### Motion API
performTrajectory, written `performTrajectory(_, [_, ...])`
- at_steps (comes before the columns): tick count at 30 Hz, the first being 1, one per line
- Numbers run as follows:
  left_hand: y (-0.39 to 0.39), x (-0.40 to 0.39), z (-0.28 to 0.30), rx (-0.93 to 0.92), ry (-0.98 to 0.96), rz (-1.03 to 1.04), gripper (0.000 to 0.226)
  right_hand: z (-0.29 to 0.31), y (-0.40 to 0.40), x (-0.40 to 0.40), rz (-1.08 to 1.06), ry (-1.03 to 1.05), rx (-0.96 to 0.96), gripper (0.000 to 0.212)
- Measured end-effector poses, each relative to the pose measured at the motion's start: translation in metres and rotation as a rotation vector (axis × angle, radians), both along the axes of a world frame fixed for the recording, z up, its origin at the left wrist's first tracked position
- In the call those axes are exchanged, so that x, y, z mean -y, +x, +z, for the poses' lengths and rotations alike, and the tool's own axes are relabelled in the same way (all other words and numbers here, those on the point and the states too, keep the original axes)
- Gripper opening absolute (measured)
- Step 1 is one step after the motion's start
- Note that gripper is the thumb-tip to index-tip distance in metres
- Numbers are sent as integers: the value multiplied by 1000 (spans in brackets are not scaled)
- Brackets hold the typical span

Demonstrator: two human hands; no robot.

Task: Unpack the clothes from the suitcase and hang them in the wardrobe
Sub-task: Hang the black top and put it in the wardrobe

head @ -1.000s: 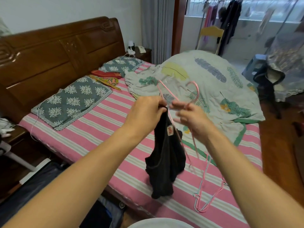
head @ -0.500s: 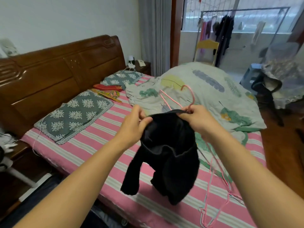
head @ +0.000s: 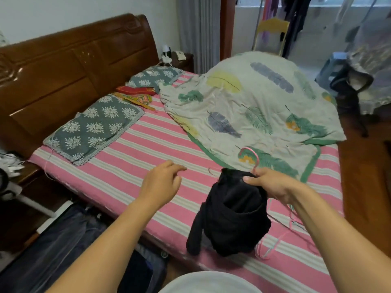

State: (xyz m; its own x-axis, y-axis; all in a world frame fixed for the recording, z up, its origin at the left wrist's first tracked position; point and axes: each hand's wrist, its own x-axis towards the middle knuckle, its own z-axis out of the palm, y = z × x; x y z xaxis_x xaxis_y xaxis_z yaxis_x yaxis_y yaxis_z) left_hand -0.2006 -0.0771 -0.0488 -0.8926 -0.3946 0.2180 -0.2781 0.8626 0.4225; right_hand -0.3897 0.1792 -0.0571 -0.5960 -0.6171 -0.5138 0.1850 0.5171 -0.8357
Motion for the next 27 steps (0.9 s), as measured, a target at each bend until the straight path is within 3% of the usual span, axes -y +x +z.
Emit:
performTrajectory(3, [-18, -43, -10, 178, 512, -107, 52, -2, 10, -11, 77, -25, -18, 18])
performTrajectory(5, [-30, -71, -20, 242, 643, -182, 62, 5, 16, -17, 182, -13, -79, 19])
performTrajectory(11, [-42, -123, -53, 129, 604, -105, 21, 37, 15, -44, 213, -19, -173, 20])
performTrajectory(15, [-37, -131, -56, 0, 503, 19, 24, 60, 12, -52, 254, -97, -99, 20])
performTrajectory(19, [-25, -111, -33, -199, 277, -160, 23, 69, 1, -58, 290, -123, -25, 23])
performTrajectory(21, [-17, -101, -19, -300, 284, -155, 27, 68, -9, -58, 241, -139, -4, 23])
performTrajectory(22, [-13, -96, -11, -290, 352, -123, 32, 66, -15, -57, 194, -144, 2, 22])
performTrajectory(24, [-5, -85, 5, -84, 449, -128, 47, 61, -25, -53, 118, -146, 4, 21])
performTrajectory(27, [11, -78, 19, 263, 369, -298, 45, 52, -31, -46, 159, -133, 13, 18])
